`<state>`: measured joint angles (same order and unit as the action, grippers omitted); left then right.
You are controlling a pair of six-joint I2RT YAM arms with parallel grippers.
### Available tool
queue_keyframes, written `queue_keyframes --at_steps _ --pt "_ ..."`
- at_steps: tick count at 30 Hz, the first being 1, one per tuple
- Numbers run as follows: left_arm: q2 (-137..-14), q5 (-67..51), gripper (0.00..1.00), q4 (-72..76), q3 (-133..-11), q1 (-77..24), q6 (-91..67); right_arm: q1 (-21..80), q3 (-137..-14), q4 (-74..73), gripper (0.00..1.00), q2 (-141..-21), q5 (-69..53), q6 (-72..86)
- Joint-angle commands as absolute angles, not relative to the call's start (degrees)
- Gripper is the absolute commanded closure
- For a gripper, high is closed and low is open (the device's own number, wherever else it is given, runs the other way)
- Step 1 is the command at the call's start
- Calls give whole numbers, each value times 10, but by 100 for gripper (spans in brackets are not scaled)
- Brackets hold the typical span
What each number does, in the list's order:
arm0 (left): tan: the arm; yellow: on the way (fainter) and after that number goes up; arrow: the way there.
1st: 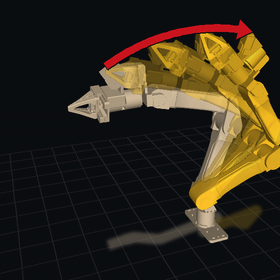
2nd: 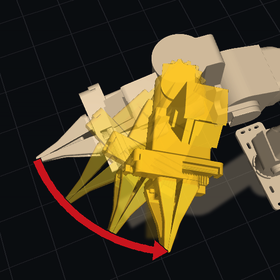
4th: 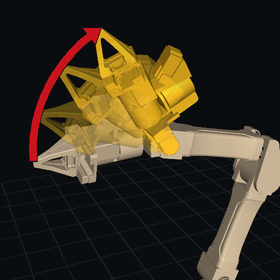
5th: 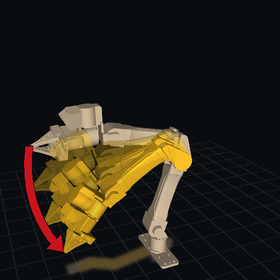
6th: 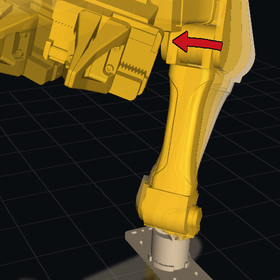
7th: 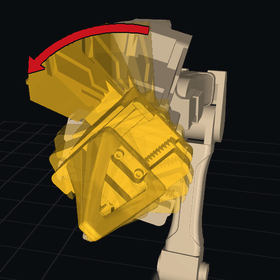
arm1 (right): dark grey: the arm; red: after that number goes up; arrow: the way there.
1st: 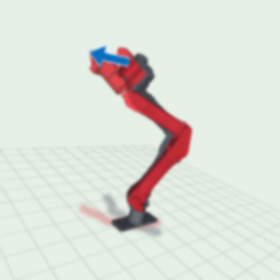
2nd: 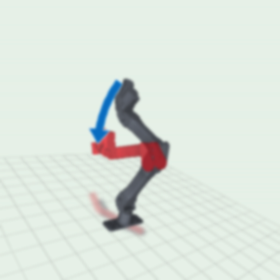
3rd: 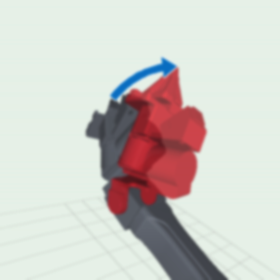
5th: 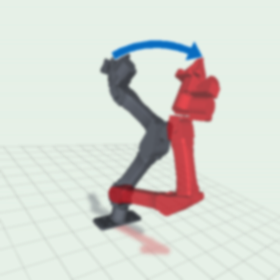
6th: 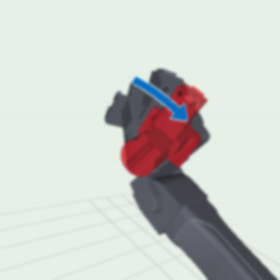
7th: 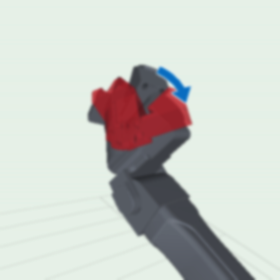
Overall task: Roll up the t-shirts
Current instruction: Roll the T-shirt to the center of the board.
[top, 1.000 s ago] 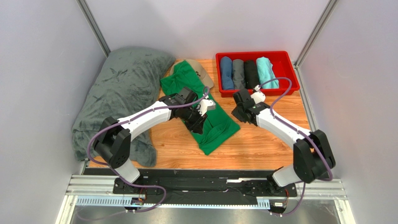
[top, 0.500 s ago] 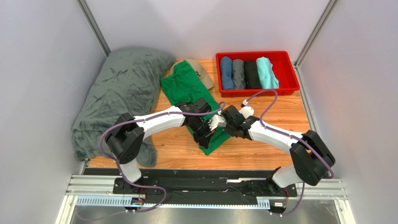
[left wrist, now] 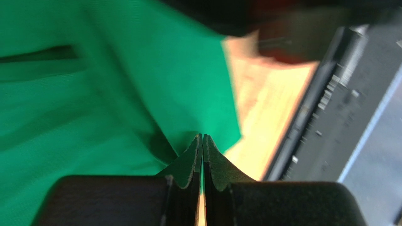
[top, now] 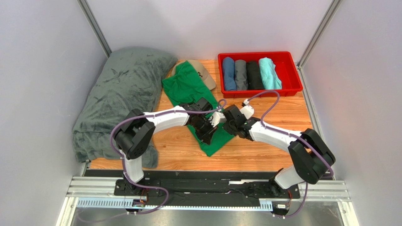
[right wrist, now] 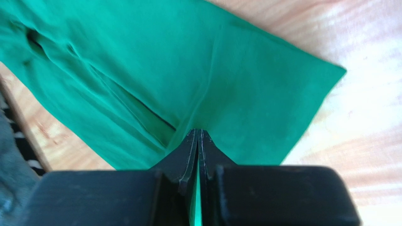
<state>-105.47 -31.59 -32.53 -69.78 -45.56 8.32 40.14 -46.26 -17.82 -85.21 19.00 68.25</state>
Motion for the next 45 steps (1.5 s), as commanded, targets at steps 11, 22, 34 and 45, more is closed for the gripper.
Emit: queue_keyframes --at_steps 11,22,34,45 --pt "-1046 -319 89 -254 -711 -413 53 336 -409 -99 94 -802 171 691" --pt "-1027 -368 87 -239 -719 -425 43 293 -336 -71 93 -742 138 701" --pt "-1117 -345 85 -219 -781 -440 29 257 -305 -13 94 -774 109 707" --pt "-1201 -330 86 -242 -823 -428 4 251 -287 -40 94 -741 124 705"
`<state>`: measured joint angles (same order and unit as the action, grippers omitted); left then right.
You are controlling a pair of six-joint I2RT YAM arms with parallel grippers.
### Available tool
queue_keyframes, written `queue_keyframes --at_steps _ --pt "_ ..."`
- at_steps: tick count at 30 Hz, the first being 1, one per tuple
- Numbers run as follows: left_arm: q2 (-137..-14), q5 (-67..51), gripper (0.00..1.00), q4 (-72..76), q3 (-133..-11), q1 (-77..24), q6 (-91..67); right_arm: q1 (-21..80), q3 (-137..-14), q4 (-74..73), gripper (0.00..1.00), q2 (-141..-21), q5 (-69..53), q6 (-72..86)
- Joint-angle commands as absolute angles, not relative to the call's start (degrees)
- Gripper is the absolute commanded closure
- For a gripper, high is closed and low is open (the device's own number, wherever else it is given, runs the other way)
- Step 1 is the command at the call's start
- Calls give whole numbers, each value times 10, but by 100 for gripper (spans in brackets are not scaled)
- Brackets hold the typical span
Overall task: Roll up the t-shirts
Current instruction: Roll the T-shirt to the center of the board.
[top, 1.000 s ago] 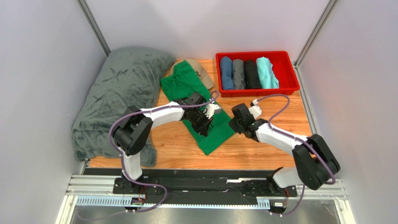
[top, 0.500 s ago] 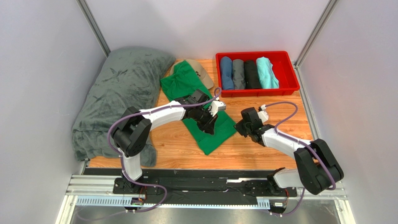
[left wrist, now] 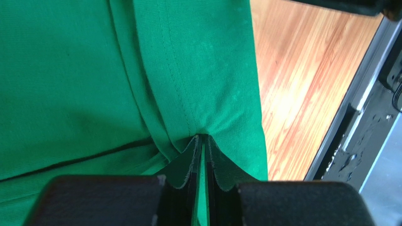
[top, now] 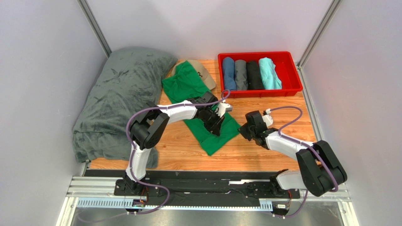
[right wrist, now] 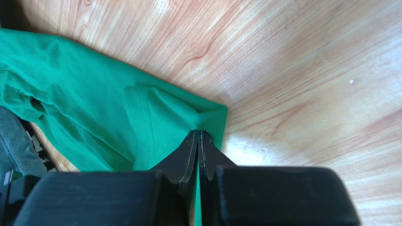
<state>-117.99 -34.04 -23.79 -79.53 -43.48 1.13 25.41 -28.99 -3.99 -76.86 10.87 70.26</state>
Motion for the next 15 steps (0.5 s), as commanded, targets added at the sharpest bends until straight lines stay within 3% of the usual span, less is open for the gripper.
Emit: queue_keyframes --at_steps 1,8,15 --pt "-1201 -331 86 -243 -824 -428 4 251 -288 -44 94 -736 125 702" --pt "-1148 -337 83 -258 -809 -426 17 278 -333 -101 92 -697 129 685" --pt "-1069 -348 81 -298 -751 -421 38 345 -323 -62 92 -716 120 723"
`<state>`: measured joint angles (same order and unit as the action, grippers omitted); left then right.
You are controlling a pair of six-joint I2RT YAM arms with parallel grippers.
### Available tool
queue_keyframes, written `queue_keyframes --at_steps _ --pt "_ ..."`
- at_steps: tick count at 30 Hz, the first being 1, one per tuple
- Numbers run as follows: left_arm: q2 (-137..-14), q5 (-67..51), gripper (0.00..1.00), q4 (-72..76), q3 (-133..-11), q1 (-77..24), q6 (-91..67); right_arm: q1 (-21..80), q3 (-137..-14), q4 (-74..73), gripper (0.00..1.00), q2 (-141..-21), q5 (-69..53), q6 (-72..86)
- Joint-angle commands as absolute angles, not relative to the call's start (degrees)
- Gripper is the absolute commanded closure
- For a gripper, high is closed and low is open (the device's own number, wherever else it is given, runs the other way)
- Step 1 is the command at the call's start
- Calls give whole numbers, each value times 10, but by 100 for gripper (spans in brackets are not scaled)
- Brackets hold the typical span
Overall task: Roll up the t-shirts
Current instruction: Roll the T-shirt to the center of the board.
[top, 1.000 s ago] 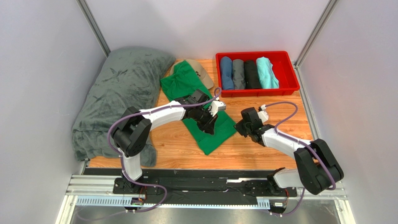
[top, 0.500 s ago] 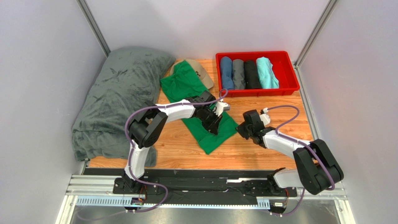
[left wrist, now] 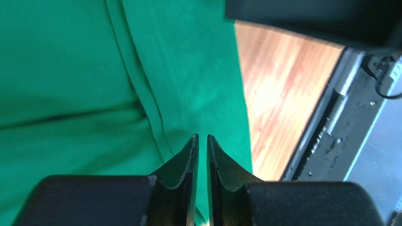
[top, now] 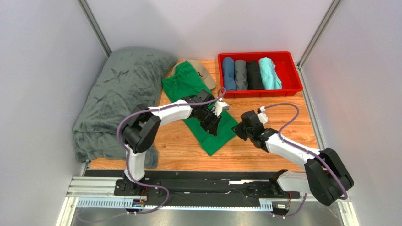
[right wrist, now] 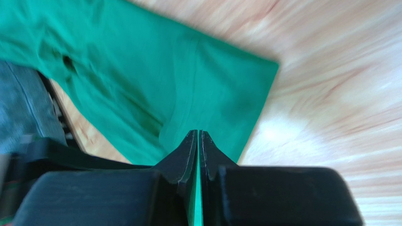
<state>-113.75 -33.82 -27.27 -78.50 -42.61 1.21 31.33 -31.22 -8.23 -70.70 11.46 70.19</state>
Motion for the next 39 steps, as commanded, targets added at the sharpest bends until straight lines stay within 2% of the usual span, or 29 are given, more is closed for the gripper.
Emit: queue_keyframes --at_steps 1,12,17,19,21,24,25,30,34,39 --pt "-1057 -347 80 -301 -740 -421 44 350 -322 -54 93 -726 115 727" --pt "-1061 -299 85 -287 -650 -420 99 381 -318 -5 94 -817 111 753" --pt "-1060 -300 86 -301 -671 -417 107 379 -301 -24 93 -782 136 767" --pt "-1045 -297 85 -312 -683 -417 105 378 -317 -50 90 -766 148 752" --pt "-1030 -298 83 -322 -699 -418 98 378 -337 -77 81 -743 162 736" --pt "-1006 -283 72 -328 -705 -433 94 367 -356 -133 67 -701 187 723" --pt "-995 -266 66 -328 -702 -439 91 359 -352 -147 65 -690 189 723" --pt "-976 -178 55 -292 -664 -503 62 314 -317 -164 50 -604 199 704" --pt "-983 -69 51 -274 -647 -547 31 283 -298 -160 49 -590 175 674" --pt "-1003 -2 51 -245 -636 -578 -10 265 -276 -135 49 -606 157 649"
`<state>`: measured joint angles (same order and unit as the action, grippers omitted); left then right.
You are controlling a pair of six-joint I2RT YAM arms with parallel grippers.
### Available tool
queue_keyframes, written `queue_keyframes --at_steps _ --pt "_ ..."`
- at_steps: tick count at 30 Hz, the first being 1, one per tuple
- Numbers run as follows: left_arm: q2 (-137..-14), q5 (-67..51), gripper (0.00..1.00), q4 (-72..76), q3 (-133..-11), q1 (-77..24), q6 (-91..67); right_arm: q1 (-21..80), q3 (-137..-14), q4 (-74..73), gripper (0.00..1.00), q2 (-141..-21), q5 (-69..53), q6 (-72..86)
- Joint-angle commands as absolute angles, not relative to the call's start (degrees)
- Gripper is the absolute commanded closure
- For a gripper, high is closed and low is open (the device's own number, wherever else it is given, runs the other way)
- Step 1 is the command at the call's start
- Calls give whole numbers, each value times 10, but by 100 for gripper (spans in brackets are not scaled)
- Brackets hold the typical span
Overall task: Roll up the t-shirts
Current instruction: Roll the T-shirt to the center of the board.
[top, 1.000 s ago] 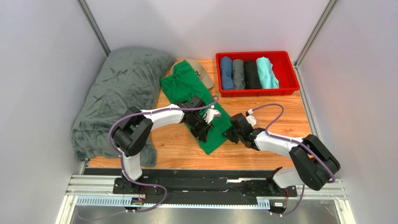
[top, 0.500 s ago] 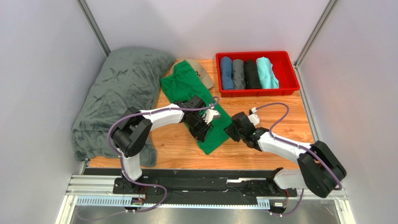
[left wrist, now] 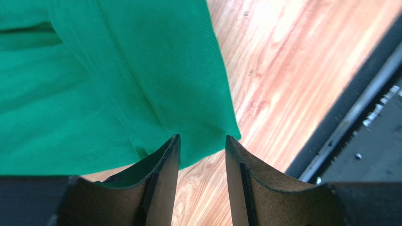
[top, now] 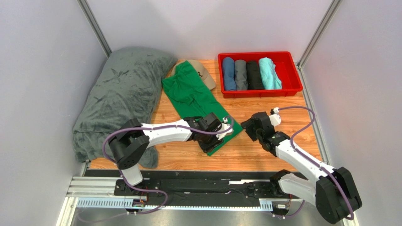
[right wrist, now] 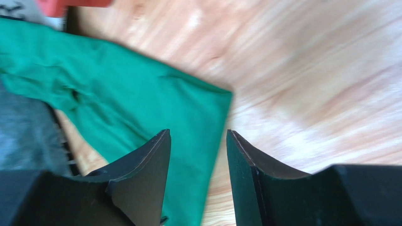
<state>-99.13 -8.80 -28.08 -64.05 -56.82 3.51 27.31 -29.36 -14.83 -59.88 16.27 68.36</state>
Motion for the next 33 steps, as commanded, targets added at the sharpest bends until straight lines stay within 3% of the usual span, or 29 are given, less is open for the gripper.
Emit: queue_keyframes --at_steps 1,15,33 --pt "-1004 22 51 -240 -634 -587 -16 264 -272 -129 49 -611 156 648" --pt "-989 48 37 -231 -632 -630 -33 256 -279 -51 45 -707 130 613" --pt "-950 37 31 -228 -620 -650 -33 256 -308 -25 45 -780 117 611"
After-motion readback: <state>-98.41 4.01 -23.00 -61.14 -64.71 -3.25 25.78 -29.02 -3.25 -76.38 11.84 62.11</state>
